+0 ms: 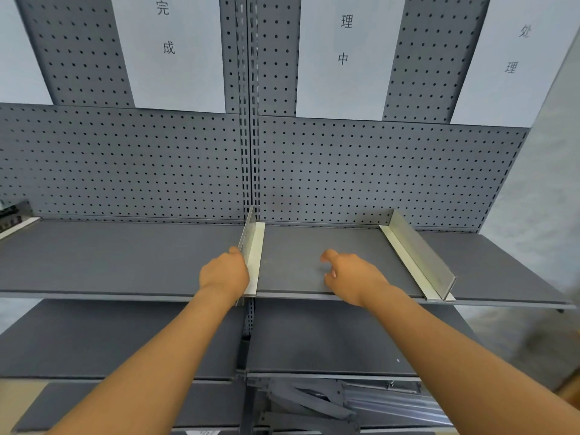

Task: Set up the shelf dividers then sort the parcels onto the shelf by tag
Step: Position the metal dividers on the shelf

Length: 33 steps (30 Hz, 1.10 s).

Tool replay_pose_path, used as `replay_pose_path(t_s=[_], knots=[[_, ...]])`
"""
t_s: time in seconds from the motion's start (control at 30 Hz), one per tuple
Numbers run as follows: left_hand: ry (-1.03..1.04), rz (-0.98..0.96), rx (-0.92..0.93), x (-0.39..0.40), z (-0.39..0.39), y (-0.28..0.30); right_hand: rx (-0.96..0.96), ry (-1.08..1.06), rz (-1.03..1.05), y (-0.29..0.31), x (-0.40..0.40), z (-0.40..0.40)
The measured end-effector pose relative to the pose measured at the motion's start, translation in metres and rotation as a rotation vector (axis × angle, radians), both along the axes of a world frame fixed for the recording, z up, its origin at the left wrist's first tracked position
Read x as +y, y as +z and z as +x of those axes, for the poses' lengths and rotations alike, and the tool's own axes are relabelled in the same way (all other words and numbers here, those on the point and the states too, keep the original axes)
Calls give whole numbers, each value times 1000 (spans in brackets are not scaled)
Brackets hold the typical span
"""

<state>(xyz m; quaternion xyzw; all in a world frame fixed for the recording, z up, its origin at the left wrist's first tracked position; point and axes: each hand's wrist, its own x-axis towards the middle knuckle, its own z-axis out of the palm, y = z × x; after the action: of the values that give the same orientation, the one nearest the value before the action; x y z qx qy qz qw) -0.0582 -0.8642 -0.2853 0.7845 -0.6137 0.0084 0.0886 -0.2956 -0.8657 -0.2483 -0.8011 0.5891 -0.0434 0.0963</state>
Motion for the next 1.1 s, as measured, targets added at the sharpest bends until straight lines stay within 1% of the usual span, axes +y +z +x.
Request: replay_pose_path(t_s=[0.17,0.23,0.37,0.4,0.47,0.57,0.67,0.73,0.83,0.97,1.1], knots=[[0,-3,88,8,2,9,-4,4,-28,4,-1,-4],[18,-32,65,13,1,15,-2,16,-43,5,1,-3],[-5,-175,12,29,3,35,25,74,-106,11,4,4],[-27,-204,-13,35,3,40,37,97,-131,14,5,6],[-77,-244,-123,50,4,51,74,155,-184,22,7,11],[-98,-243,-280,75,5,62,110,251,-259,32,11,24],[3,-197,-378,100,11,62,106,349,-327,33,19,43],[89,-140,-379,120,19,56,95,412,-338,29,28,58],[136,-75,-378,151,41,47,67,486,-339,23,46,84],[208,-93,-387,184,82,49,50,594,-351,26,63,130],[283,-105,-396,215,130,55,46,681,-360,32,80,193]])
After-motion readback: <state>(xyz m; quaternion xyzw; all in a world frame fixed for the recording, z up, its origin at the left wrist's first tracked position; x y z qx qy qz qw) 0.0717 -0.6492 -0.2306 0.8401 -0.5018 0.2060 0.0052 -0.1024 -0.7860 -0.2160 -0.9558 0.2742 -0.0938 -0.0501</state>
